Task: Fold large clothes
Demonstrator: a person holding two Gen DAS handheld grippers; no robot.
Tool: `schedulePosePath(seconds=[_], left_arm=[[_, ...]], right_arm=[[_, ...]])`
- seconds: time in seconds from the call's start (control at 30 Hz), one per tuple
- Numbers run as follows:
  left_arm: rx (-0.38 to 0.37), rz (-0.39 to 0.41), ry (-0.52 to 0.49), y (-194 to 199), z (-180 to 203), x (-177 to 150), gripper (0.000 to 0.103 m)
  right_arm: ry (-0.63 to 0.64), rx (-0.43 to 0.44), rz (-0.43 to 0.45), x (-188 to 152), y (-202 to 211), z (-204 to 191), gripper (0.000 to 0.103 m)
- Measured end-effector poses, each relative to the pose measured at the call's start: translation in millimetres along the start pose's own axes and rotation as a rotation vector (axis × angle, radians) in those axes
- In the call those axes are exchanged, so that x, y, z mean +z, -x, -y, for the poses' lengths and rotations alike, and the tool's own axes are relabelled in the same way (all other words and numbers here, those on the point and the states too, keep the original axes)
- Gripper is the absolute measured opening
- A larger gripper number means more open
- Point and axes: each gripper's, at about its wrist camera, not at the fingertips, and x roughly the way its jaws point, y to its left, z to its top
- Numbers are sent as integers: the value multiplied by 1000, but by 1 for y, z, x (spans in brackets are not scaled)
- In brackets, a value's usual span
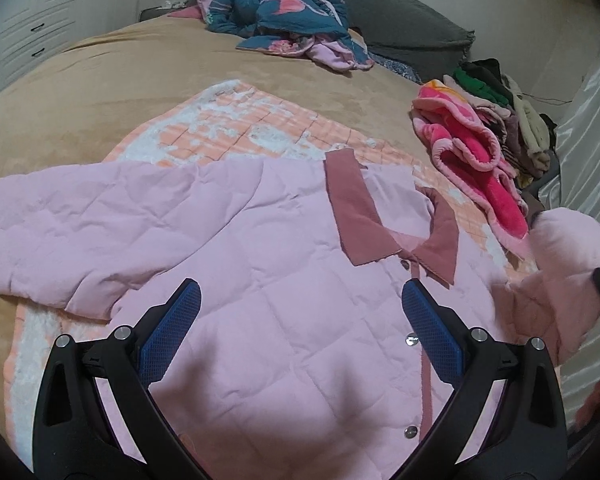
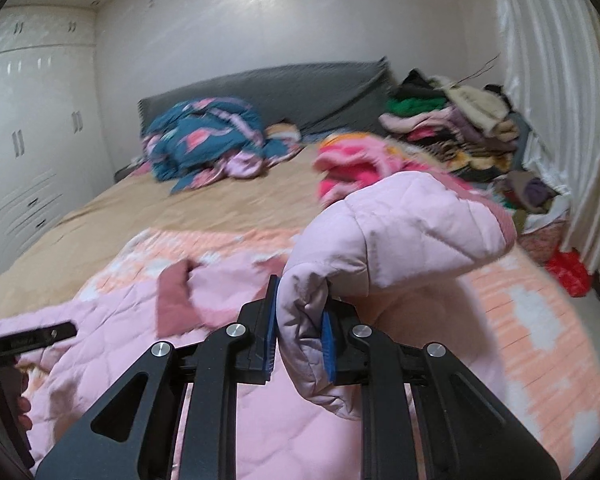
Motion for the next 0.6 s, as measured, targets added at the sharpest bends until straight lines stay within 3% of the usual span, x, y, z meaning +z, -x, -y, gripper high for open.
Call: schedulePosePath(seconds=[0.33,0.37,0.43,0.6], left_arm=[[-33,-75,51,-14,0,-14,94],[-42,-87,56,-16,0,-15,94],[-66,-111,68,-19,0,-18,94],[-71,-112,65,-17,3,-20,94]], right_arm=[[-36,131,-196,-67,-46,-51,22],[-40,133,-208,-73,-46,-52,25],[-81,141,-245,-83,-47,-47,44],[-283,140,-245,-98,-31,-12,58]])
